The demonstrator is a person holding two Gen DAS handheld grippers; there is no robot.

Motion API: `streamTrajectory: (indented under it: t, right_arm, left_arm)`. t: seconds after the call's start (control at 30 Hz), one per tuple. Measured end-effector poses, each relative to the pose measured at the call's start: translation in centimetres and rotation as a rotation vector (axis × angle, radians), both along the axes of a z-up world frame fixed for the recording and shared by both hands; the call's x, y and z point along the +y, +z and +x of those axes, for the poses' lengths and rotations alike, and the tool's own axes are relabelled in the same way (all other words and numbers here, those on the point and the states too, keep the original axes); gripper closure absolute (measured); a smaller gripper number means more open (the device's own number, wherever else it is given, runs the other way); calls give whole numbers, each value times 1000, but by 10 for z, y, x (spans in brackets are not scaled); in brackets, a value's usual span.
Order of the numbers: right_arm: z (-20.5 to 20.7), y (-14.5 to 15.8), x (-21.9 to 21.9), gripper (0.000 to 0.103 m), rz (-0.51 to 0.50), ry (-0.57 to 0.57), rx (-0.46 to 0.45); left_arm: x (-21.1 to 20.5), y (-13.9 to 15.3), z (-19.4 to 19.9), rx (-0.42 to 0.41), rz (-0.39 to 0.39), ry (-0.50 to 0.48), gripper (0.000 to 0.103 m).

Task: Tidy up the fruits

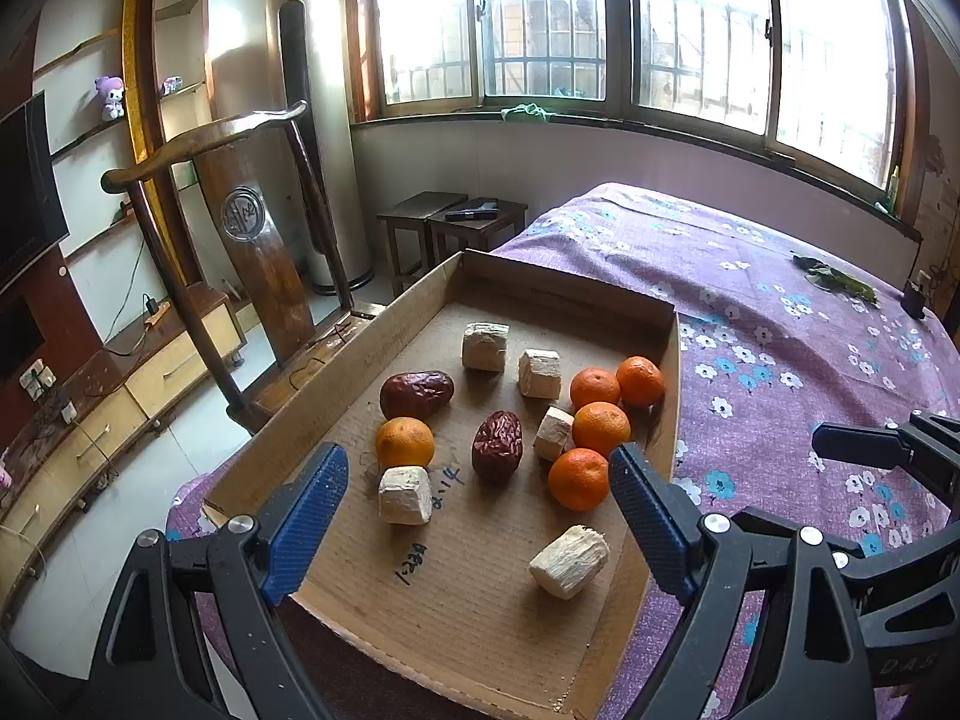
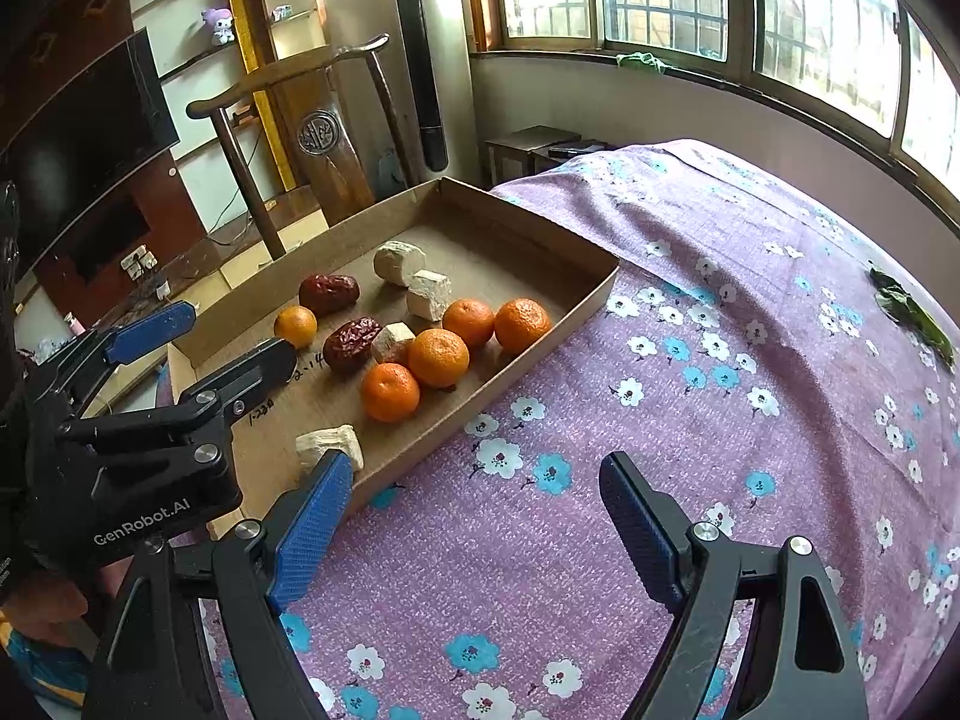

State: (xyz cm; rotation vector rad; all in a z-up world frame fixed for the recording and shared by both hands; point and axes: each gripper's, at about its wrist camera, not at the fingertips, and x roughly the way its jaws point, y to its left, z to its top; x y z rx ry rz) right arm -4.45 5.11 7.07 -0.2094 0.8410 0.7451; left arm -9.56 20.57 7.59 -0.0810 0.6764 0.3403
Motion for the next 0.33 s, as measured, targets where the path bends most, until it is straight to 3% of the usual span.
streamTrajectory:
  t: [0.33]
  right_arm:
    - [0,5,-16,15,8,-35,-11]
  left_arm:
    - [-11,3,1,-3,18,-23,15]
